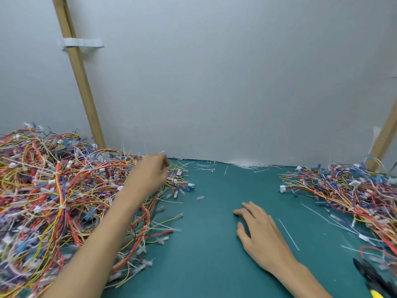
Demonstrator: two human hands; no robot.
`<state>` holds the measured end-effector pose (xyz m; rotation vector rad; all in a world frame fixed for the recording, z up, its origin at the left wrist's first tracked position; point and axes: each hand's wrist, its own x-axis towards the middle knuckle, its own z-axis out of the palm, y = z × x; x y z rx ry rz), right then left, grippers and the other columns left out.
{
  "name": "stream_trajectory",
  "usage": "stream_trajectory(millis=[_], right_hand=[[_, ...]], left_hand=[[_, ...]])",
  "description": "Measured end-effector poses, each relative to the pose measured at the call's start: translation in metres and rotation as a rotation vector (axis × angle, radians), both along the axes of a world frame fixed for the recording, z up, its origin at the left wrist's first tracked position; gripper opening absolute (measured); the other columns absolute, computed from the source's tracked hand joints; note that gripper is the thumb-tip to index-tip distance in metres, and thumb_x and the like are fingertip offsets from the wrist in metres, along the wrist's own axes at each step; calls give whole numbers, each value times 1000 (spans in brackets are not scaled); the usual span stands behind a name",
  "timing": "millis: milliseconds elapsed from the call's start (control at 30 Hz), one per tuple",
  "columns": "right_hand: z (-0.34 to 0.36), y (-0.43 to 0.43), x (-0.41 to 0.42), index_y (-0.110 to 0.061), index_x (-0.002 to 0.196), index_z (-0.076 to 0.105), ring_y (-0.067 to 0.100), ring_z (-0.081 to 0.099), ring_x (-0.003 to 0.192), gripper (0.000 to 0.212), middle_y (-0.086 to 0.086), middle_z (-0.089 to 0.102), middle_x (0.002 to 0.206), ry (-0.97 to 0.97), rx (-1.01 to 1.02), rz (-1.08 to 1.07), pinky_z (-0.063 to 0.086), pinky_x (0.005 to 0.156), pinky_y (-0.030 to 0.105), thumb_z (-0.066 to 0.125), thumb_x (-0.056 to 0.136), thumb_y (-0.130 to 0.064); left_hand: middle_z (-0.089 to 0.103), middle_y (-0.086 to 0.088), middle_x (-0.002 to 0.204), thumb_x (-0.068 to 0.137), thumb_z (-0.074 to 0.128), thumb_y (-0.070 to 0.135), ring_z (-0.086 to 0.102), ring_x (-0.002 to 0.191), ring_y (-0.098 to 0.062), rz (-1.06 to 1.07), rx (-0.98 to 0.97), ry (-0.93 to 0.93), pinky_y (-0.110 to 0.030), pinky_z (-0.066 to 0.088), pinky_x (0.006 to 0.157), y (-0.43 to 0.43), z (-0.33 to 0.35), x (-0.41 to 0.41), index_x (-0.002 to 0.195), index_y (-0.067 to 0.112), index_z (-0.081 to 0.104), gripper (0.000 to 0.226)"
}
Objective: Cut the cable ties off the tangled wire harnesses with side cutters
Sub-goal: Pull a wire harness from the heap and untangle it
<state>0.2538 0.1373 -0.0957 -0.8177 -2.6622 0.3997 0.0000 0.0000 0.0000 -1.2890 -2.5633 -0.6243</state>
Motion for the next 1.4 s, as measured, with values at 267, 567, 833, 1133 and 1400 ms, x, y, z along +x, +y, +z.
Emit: stream_trajectory(millis=[267, 567, 833, 1133, 1400], right_hand=[[-4, 4, -1, -35, 127, 46, -1, 28, 132, 30, -23, 43, 131, 29, 143, 41, 19, 102, 17, 36, 99, -30], [-2, 4, -1, -36, 125, 46, -4, 30, 127, 29, -25, 42, 129, 40, 143, 49, 19, 100, 16, 36, 99, -31], [-4, 4, -2, -35, 126, 46, -3, 30, 127, 30, -24, 42, 130, 42, 152, 51, 18, 100, 16, 35, 99, -31], [-6, 5, -2, -35, 127, 46, -3, 30, 126, 30, -24, 42, 130, 48, 154, 50, 19, 100, 16, 35, 99, -32], [-6, 6, -2, -36, 127, 45, -4, 29, 126, 31, -25, 41, 130, 46, 154, 51, 18, 102, 16, 34, 99, -32]], left_hand=[[59, -11, 123, 89, 54, 12, 50, 117, -33, 525, -129, 199, -44, 35, 101, -41, 12, -46, 115, 15, 62, 27], [61, -18, 113, 89, 63, 10, 60, 103, -38, 523, -130, 57, -46, 50, 87, -49, 12, -51, 106, 8, 63, 16], [69, -11, 88, 89, 64, 45, 63, 93, -31, 507, -208, 155, -42, 40, 91, -40, 15, -43, 85, 12, 67, 34], [67, -9, 73, 95, 61, 29, 62, 68, -28, 197, 354, 3, -39, 51, 66, -38, 40, -26, 87, 10, 69, 21], [65, 3, 72, 101, 50, 21, 62, 69, -9, 91, 586, -49, -28, 47, 66, -21, 41, -11, 95, 12, 64, 18]])
